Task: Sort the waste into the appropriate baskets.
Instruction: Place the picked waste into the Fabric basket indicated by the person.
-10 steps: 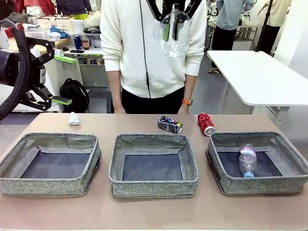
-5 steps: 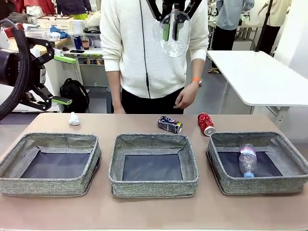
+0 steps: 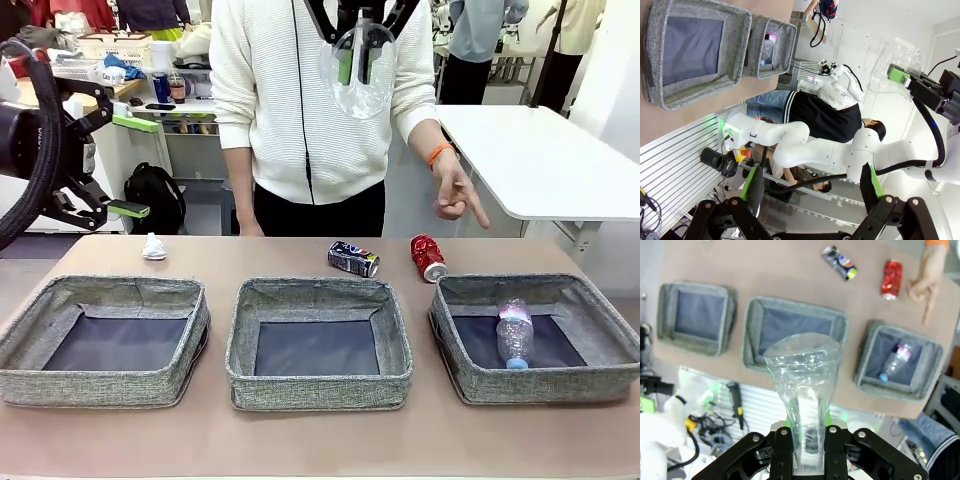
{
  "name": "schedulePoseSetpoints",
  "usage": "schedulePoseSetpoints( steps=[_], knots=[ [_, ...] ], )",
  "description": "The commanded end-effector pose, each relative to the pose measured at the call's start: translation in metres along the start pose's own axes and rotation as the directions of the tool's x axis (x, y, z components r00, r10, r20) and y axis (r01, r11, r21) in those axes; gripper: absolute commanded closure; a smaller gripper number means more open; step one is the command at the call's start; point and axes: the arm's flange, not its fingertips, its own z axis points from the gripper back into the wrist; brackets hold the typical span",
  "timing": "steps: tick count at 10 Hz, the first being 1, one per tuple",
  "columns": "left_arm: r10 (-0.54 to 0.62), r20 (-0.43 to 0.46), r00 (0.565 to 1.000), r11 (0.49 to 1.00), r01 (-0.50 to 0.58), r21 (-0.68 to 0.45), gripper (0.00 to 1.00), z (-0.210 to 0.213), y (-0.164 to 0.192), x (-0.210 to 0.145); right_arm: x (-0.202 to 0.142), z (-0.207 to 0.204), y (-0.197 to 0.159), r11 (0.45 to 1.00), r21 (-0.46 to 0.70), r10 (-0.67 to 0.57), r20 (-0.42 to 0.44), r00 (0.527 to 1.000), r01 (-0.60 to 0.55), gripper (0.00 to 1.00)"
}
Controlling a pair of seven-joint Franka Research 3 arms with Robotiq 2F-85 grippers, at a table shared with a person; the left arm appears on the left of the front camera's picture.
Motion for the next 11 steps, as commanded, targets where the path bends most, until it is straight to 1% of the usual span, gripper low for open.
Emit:
schedulePoseSetpoints(
  steps=[1,7,8,9,10,11],
  knots=[
    [0.011,-0.003,1.0,1.0,-0.011,-0.023,0.0,-0.001,-0.003,-0.001,-0.002,0.001,0.002,1.0,0.006,0.005,0.011,1.0,-0.005,0.8],
    [0.011,-0.003,1.0,1.0,-0.011,-0.023,0.0,-0.001,-0.003,-0.001,-0.002,0.001,0.002,1.0,0.006,0.005,0.011,1.0,-0.005,0.8],
    [0.011,-0.003,1.0,1.0,-0.011,-0.023,0.0,-0.001,-0.003,-0.001,0.0,0.0,0.0,1.0,0.0,0.0,0.0,1.0,0.0,0.8],
    [0.011,-0.003,1.0,1.0,-0.011,-0.023,0.0,-0.001,-0.003,-0.001,-0.004,-0.008,-0.026,0.998,-0.037,0.05,-0.008,0.999,-0.051,0.8],
    [0.011,-0.003,1.0,1.0,-0.011,-0.023,0.0,-0.001,-0.003,-0.001,-0.008,-0.024,-0.062,0.994,-0.06,0.09,-0.028,0.996,-0.092,0.8],
    [0.011,-0.003,1.0,1.0,-0.011,-0.023,0.0,-0.001,-0.003,-0.001,-0.009,-0.054,-0.102,0.991,-0.128,0.033,-0.023,0.999,-0.035,0.8]
  ],
)
